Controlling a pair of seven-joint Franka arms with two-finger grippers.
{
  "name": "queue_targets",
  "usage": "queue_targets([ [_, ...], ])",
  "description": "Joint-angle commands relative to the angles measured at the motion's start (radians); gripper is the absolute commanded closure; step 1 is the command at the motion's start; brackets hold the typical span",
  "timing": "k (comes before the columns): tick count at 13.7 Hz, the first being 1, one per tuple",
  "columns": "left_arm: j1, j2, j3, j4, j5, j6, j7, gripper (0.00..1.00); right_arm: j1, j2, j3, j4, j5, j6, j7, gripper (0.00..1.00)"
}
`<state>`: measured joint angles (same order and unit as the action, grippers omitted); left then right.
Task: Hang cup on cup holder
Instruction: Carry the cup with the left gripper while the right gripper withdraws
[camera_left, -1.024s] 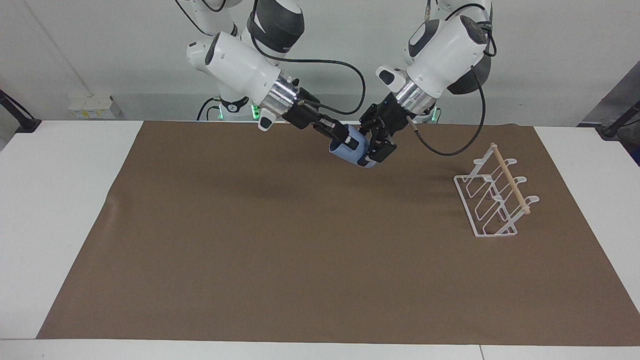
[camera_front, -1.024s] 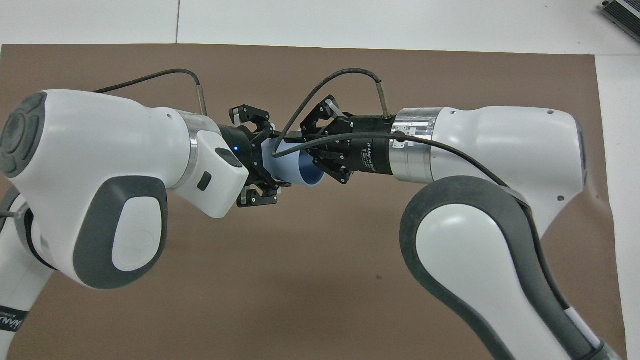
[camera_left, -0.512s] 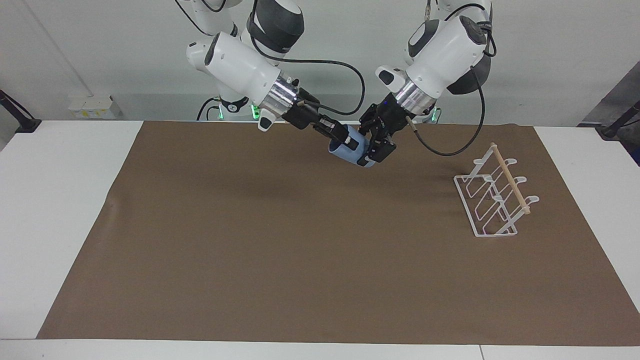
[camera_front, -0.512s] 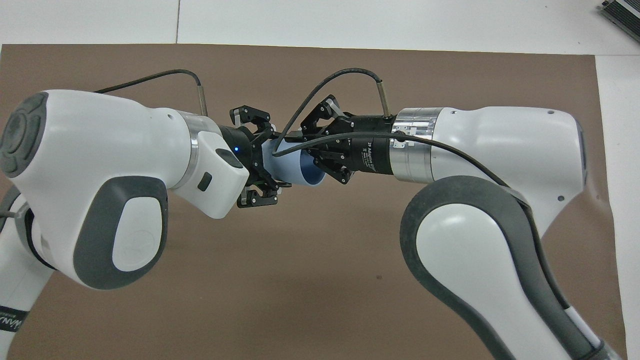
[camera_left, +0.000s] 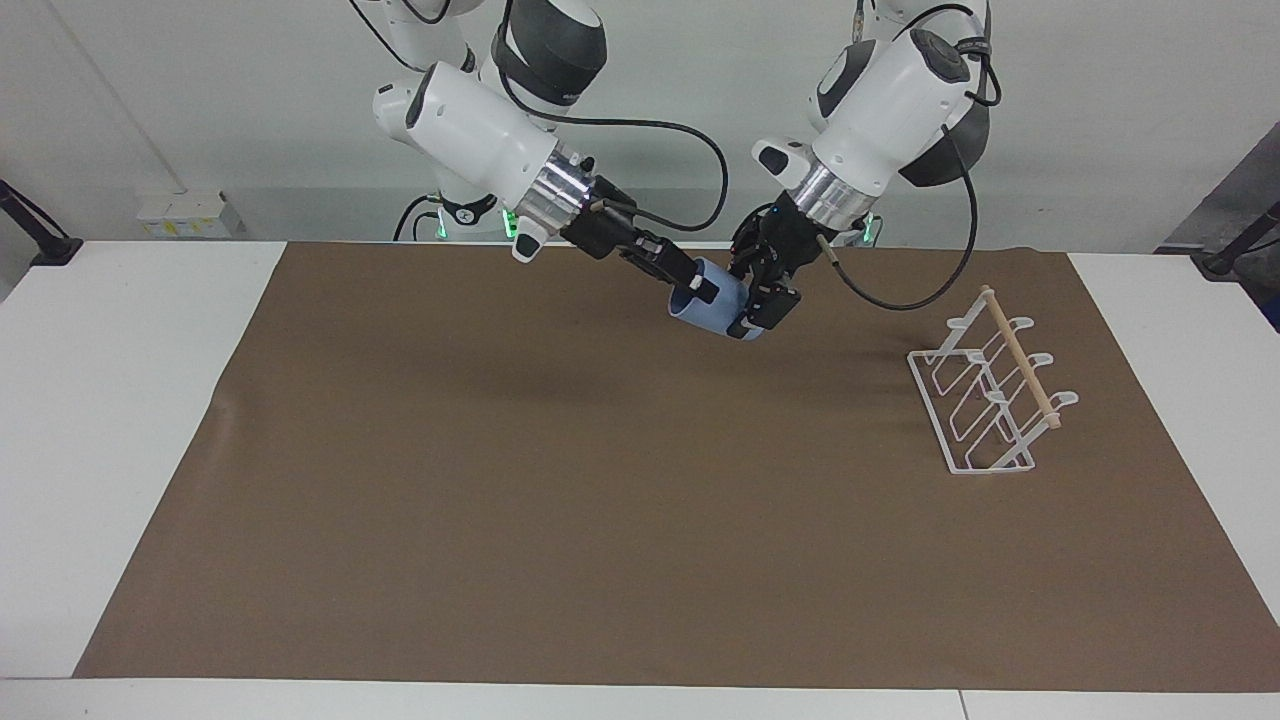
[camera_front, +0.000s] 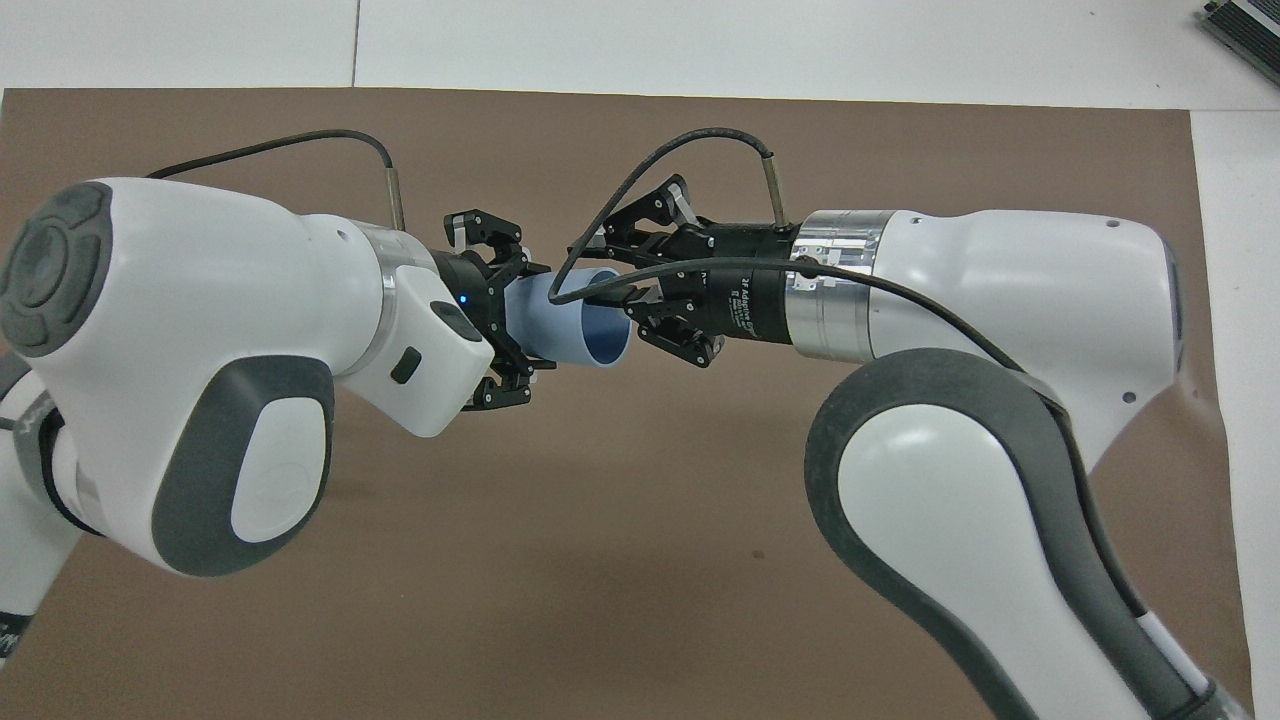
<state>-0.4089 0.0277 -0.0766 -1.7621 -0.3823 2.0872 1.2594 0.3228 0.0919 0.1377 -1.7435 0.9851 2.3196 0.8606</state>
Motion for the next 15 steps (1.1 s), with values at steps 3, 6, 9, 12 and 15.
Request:
queue_targets([
  [3, 0.047, -0.025, 0.006, -0.014, 0.179, -0.055, -0.003, 1.0, -0.011, 0.0, 0.003, 0.007, 0.02, 0.009, -0.009, 0.31],
  [6, 0.07, -0.025, 0.014, -0.014, 0.351, -0.058, -0.006, 1.0, -0.018, 0.0, 0.002, 0.012, 0.012, 0.015, -0.087, 0.04],
  [9, 0.071, -0.032, 0.015, -0.023, 0.577, -0.111, -0.04, 1.0, -0.034, 0.0, 0.002, 0.018, 0.01, 0.017, -0.12, 0.0],
  [12, 0.076, -0.055, 0.014, -0.066, 0.811, -0.125, -0.136, 1.0, -0.042, 0.0, -0.001, 0.024, 0.009, 0.015, -0.184, 0.0],
  [15, 0.084, -0.081, 0.015, -0.144, 1.021, -0.112, -0.216, 1.0, -0.064, 0.0, -0.004, 0.024, 0.001, 0.009, -0.334, 0.0],
])
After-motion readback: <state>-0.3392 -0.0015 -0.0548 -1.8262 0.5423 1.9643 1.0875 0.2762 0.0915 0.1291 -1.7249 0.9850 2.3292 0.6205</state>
